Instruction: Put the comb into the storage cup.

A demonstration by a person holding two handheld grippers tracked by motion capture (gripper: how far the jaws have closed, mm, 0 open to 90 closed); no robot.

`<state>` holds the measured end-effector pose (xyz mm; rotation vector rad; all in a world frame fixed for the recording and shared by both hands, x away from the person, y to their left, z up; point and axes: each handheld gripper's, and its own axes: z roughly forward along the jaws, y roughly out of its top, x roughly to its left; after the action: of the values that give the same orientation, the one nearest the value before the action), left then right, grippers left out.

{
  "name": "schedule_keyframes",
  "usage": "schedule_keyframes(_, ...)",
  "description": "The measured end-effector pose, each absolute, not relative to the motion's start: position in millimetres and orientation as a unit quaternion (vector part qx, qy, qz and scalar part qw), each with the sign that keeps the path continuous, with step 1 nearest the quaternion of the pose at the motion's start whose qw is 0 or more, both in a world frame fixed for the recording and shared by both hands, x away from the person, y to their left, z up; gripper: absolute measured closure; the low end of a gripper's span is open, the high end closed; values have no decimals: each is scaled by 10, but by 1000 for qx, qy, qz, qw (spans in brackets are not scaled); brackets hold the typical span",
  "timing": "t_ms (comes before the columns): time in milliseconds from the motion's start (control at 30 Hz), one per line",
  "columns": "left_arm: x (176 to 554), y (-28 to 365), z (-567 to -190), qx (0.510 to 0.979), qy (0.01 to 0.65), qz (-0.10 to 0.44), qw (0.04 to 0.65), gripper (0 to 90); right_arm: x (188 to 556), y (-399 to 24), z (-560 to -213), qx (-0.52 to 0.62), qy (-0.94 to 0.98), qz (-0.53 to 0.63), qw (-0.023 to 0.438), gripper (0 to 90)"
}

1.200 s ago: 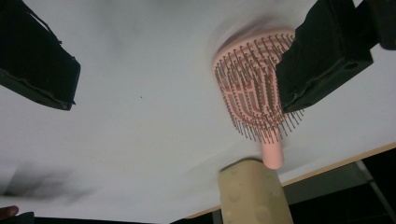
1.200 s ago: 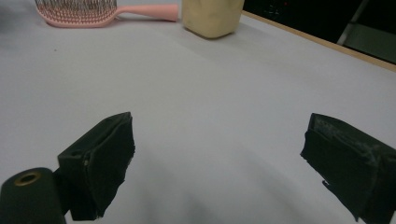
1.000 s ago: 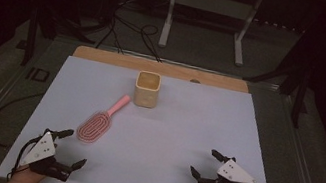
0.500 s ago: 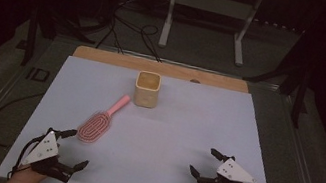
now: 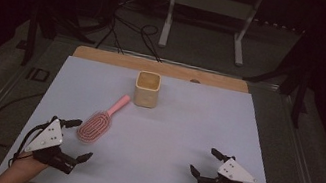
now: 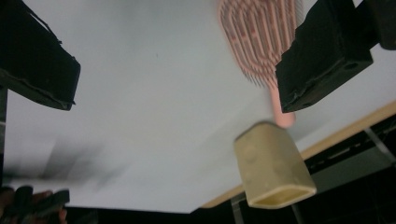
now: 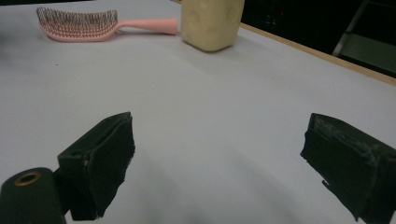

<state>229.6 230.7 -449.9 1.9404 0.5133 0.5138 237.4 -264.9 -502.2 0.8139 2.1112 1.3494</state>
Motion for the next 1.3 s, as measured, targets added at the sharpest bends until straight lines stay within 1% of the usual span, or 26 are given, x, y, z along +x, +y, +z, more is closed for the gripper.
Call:
schedule_keyframes(167, 2382, 2259, -4367, 805, 209, 214, 512, 0, 2373, -2648, -5018, 296, 775, 499, 252, 89)
schedule_keyframes(567, 2612, 2103, -4173, 818, 199, 180, 509, 0, 2370, -2655, -5008, 298, 771, 503, 252, 89)
schedule_keyframes(667, 2692, 2053, -4162, 825, 201, 164, 502, 0, 2365, -2652, -5003, 300, 769, 507, 249, 89)
schedule_keyframes(800, 2794, 1976, -4190, 834, 202, 171, 484, 0, 2366, -2652, -4999, 299, 768, 509, 250, 89)
schedule_keyframes(1100, 3022, 1892, -4146, 835, 205, 164, 484, 0, 2363, -2650, -5003, 299, 769, 508, 248, 89)
schedule_keyframes(1300, 3190, 1877, -4153, 839, 205, 161, 477, 67, 2361, -2645, -5005, 300, 768, 510, 246, 89)
